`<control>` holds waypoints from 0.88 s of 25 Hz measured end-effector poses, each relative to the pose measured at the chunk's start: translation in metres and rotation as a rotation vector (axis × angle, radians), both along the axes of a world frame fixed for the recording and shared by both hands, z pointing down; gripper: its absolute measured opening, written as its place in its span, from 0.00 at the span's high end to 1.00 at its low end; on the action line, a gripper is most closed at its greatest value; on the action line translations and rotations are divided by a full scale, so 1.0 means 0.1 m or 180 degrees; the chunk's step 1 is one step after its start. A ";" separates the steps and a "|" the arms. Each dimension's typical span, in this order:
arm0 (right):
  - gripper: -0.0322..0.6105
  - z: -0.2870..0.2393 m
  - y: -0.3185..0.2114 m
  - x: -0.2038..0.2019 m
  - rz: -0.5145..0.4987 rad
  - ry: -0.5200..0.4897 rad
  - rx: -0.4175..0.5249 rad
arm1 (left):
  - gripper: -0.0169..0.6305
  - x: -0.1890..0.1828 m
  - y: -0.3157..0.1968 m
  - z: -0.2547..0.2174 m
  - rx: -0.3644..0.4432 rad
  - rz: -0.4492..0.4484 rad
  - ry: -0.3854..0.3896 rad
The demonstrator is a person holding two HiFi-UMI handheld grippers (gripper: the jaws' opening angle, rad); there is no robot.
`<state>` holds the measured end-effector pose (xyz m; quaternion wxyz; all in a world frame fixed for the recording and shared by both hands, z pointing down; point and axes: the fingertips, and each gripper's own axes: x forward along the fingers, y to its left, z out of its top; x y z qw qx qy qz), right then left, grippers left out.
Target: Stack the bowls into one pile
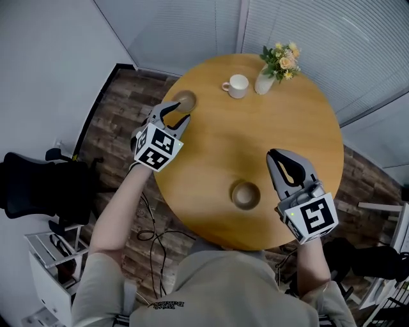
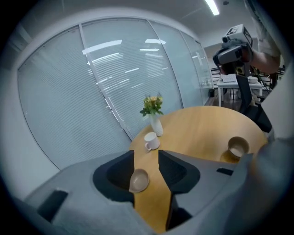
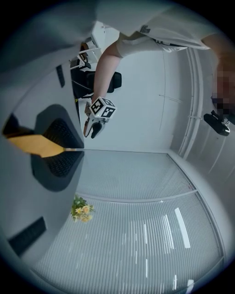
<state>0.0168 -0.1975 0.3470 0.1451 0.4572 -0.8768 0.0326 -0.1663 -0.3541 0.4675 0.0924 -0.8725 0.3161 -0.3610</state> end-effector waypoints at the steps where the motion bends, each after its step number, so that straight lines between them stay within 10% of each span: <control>1: 0.89 0.02 -0.03 -0.01 0.0000 0.0004 -0.0019 | 0.74 -0.01 -0.04 0.09 -0.0027 0.0023 -0.0070; 22: 0.89 0.36 -0.48 0.36 0.0290 0.0204 -0.0212 | 0.74 -0.05 -0.72 1.46 -0.0485 0.0194 -0.0751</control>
